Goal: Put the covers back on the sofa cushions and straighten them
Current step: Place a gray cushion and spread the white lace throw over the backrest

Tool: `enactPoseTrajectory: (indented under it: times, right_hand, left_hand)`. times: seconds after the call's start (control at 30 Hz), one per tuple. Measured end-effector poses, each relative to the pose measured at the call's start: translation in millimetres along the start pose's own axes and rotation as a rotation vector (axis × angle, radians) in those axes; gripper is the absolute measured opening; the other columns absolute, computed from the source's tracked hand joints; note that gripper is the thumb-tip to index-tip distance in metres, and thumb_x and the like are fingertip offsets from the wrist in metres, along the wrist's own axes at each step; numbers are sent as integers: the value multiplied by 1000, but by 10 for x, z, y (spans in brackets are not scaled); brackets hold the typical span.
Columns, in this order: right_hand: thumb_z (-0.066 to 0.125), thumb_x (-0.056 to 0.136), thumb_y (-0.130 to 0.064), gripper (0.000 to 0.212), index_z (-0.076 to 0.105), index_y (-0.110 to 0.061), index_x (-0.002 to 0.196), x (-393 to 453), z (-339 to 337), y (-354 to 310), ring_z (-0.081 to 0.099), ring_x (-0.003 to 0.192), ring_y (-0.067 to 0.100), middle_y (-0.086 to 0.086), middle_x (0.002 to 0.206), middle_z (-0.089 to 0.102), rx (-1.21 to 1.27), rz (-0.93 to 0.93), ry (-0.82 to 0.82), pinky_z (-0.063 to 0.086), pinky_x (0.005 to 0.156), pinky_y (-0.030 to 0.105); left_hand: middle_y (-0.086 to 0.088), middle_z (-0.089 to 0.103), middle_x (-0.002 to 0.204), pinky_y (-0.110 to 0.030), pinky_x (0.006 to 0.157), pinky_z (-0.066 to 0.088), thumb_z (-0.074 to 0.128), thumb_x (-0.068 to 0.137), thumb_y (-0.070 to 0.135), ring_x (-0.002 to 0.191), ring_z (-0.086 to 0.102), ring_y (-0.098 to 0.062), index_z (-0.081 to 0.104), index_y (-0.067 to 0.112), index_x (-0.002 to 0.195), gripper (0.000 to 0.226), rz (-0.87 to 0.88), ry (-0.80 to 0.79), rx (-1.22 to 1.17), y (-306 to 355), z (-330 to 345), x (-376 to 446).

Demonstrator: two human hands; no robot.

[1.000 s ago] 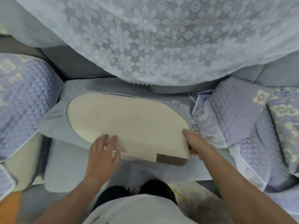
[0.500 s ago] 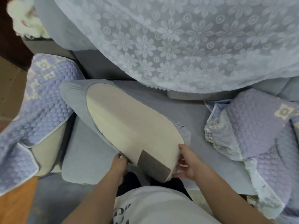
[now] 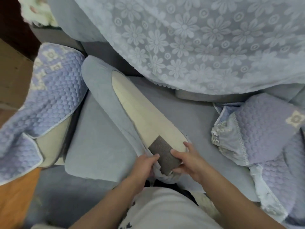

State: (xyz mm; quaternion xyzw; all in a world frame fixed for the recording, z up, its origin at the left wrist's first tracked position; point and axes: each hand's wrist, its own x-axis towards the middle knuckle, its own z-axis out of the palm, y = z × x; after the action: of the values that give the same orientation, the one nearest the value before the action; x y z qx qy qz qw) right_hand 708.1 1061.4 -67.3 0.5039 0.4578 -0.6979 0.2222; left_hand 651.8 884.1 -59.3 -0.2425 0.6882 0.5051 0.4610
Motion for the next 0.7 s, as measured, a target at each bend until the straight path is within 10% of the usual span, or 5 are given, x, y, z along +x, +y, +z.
enactPoseTrajectory:
  times: [0.1,0.3,0.43,0.6,0.7]
  right_hand:
    - [77,84,-16,73,32,-22,142,107,346,127,69,97,31,11,127,56,92,48,18,59,57,40]
    - [70,66,-45,63,39,-19,113,124,603,334,63,92,29,13,107,61,-203,-19,81,56,79,42]
    - [50,99,-34,20,51,-21,114,23,330,218,57,91,16,-2,103,59,-617,-222,-56,47,79,28]
    - [52,100,-43,32,55,-25,74,-175,-28,25,44,61,4,-11,64,45,-419,-470,-128,37,61,30]
    - [66,89,-46,41,55,-9,76,-180,-58,-28,43,70,12,1,73,45,-391,-504,-247,33,66,33]
  left_hand:
    - [-11,66,75,-43,76,54,67,86,36,72,66,-24,62,9,81,28,56,37,355,-34,-67,-245]
    - [-21,73,90,-47,88,57,55,101,36,89,72,-35,67,-4,92,42,168,-103,226,86,48,-546]
    - [-11,62,71,-43,75,49,55,100,41,67,59,-24,60,4,77,44,400,65,493,549,25,-197]
    - [6,47,144,-42,110,28,26,100,50,141,32,-20,60,24,127,50,781,10,1399,555,128,241]
    - [5,50,143,-52,116,17,14,91,54,142,31,-27,59,28,123,61,875,71,1692,473,64,247]
